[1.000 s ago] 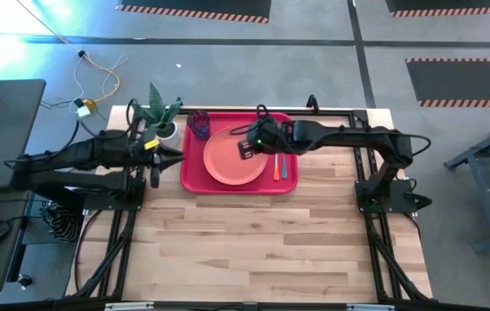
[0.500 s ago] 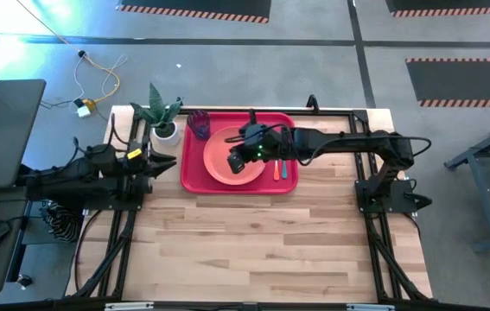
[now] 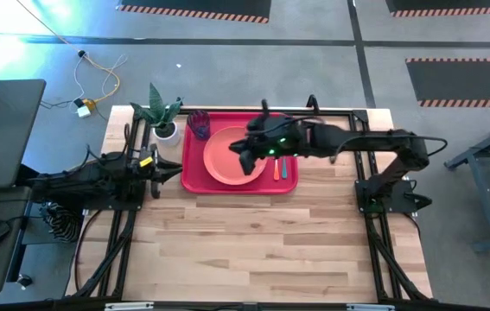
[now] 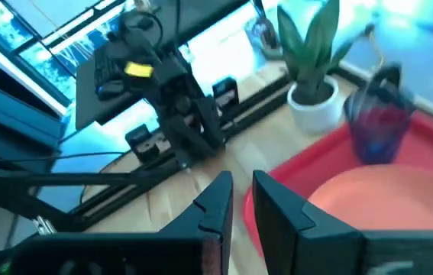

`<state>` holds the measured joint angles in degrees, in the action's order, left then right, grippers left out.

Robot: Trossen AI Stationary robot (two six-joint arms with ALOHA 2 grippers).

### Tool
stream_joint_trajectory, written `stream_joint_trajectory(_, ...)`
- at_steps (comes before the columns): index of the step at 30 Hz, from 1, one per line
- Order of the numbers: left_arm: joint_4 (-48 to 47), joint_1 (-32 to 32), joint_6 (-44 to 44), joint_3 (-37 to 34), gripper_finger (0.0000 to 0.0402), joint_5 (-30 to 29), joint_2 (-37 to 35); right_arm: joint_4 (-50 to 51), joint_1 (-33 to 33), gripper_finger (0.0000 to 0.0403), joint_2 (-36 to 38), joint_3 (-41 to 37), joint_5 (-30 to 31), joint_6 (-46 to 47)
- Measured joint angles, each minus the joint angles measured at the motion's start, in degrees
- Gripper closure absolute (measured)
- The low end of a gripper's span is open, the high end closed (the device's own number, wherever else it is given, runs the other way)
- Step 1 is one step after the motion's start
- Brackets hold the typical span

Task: Pick and place plate/cup/fork/spoon on tray
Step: Return to Home Position

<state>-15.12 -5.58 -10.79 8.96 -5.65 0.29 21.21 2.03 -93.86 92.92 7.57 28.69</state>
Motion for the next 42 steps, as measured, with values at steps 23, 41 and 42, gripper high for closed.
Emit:
stream_joint_trajectory(23,1.1,0.0,-5.6,-3.5,0.0339,-1.8,0.5,28.4,-6.1,0.0359,33.5,-2.9,12.6,-20.2)
stream_joint_trajectory(41,1.2,0.0,-5.5,-3.5,0.0339,-2.9,0.5,-4.2,-9.2,0.0359,67.2,-55.4,3.1,-14.2)
stream_joint_trajectory(42,1.2,0.0,-5.5,-3.5,0.0339,-2.9,0.5,-5.3,-9.2,0.0359,68.7,-57.4,2.4,-13.9)
